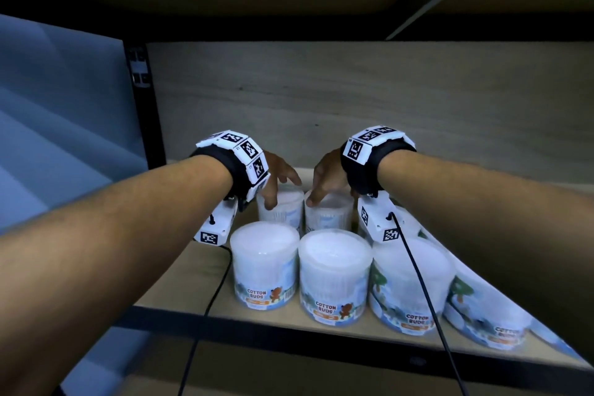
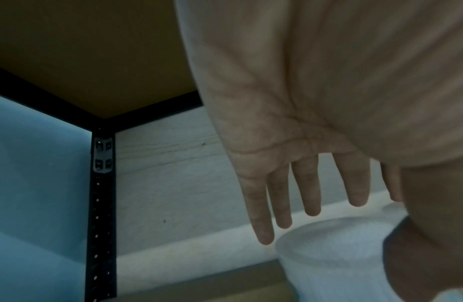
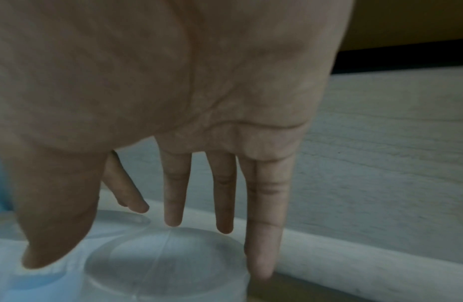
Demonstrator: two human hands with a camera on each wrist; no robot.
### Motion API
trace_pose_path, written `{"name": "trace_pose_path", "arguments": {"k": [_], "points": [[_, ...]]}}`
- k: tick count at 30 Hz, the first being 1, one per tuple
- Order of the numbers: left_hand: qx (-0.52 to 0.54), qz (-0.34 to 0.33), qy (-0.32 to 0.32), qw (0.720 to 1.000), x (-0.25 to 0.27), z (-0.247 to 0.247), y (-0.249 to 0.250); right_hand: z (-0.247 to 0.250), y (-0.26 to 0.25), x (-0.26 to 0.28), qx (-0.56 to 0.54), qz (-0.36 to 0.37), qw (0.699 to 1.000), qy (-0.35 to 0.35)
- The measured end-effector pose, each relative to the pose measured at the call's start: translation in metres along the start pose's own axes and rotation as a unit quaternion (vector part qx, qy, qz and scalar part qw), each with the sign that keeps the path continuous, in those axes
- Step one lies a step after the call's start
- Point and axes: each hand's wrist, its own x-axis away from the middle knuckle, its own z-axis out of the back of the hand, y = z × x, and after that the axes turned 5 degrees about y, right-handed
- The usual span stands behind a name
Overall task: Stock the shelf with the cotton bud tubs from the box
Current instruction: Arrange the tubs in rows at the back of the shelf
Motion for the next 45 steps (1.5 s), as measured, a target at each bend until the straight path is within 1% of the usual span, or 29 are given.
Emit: {"name": "trace_pose_path", "arguments": {"k": [2, 4, 8, 13, 17, 21, 26, 35, 39, 45], "points": [[-0.008, -0.006, -0.003, 1.000, -0.001, -0.004, 0.000, -0.001, -0.001, -0.005, 0.021, -0.001, 1.000, -0.001], [-0.020, -0.012, 0.009, 1.000, -0.002, -0.008, -0.001, -0.002, -0.001, -0.008, 0.033, 0.001, 0.999, -0.006], [-0.002, -0.021, 0.021, 1.000, -0.006, -0.012, -0.005, -0.003, -0.001, -0.011, 0.047, 0.013, 0.999, -0.005], [0.010, -0.007, 0.041, 0.999, -0.008, -0.012, -0.004, -0.003, 0.004, -0.009, 0.023, 0.034, 0.999, 0.010], [0.014, 0.013, 0.062, 0.998, -0.014, -0.016, -0.002, -0.004, 0.013, -0.007, 0.008, 0.055, 0.998, -0.002], [0.024, 0.027, 0.087, 0.996, -0.018, -0.019, 0.001, -0.004, 0.019, -0.014, -0.007, 0.063, 0.998, 0.011], [0.014, 0.045, 0.107, 0.993, -0.023, -0.020, 0.002, -0.004, 0.023, -0.027, -0.024, 0.079, 0.997, -0.007], [0.005, 0.045, 0.098, 0.994, -0.030, -0.017, -0.003, -0.005, 0.028, -0.033, -0.050, 0.087, 0.995, -0.003], [0.009, 0.036, 0.091, 0.995, -0.030, -0.015, -0.006, -0.003, 0.024, -0.029, -0.027, 0.098, 0.995, 0.017], [0.003, 0.022, 0.074, 0.997, -0.030, -0.013, -0.011, -0.006, 0.021, -0.029, -0.015, 0.085, 0.996, 0.032]]}}
